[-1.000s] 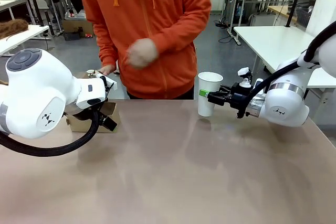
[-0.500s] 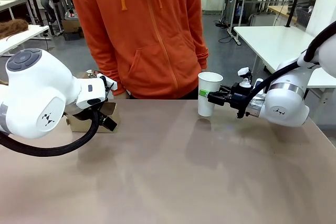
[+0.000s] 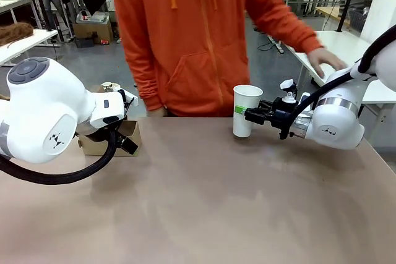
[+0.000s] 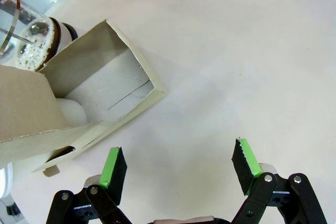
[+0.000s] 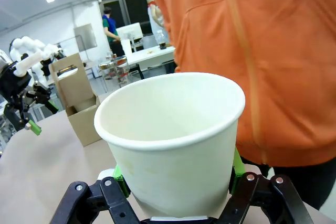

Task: Pour a drink into a cup and package it in a carrier.
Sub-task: When a person places the Paper Cup Lid on the 600 ml Paper Cup , lift the 600 ml Paper Cup.

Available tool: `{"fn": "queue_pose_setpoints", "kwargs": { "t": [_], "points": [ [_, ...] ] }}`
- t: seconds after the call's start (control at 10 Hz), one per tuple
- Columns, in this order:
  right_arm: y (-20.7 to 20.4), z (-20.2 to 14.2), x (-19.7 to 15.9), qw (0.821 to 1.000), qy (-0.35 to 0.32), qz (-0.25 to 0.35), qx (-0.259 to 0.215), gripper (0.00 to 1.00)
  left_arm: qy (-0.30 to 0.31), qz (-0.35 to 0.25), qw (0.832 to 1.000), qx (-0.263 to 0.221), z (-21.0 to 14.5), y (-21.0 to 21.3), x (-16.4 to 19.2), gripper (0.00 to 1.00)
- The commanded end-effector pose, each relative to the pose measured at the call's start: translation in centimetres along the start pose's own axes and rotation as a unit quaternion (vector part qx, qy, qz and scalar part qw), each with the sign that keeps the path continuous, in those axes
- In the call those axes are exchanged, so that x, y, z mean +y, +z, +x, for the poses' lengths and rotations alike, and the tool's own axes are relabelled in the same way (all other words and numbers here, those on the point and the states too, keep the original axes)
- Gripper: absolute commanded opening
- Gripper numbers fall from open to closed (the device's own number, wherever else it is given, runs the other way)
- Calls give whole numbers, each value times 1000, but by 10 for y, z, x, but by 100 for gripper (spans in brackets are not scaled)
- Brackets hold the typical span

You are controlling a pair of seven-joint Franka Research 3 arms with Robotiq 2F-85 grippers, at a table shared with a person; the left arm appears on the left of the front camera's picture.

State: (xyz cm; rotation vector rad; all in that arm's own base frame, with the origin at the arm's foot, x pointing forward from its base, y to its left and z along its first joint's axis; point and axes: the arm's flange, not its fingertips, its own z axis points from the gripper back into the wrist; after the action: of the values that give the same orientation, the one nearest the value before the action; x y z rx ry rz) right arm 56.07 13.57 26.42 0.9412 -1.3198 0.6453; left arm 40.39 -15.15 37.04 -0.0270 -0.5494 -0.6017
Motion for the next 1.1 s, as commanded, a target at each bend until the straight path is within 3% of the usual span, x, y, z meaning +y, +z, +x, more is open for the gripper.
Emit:
{"fn": "queue_pose_setpoints", "kwargs": {
  "t": [0.0, 1.0],
  "points": [
    [-2, 2, 1, 1000, -5, -2, -5, 81, 0, -1, 1000, 0, 0, 0, 0, 100],
    [-2, 2, 1, 1000, -5, -2, -5, 81, 0, -1, 1000, 0, 0, 0, 0, 100]
  ]
}}
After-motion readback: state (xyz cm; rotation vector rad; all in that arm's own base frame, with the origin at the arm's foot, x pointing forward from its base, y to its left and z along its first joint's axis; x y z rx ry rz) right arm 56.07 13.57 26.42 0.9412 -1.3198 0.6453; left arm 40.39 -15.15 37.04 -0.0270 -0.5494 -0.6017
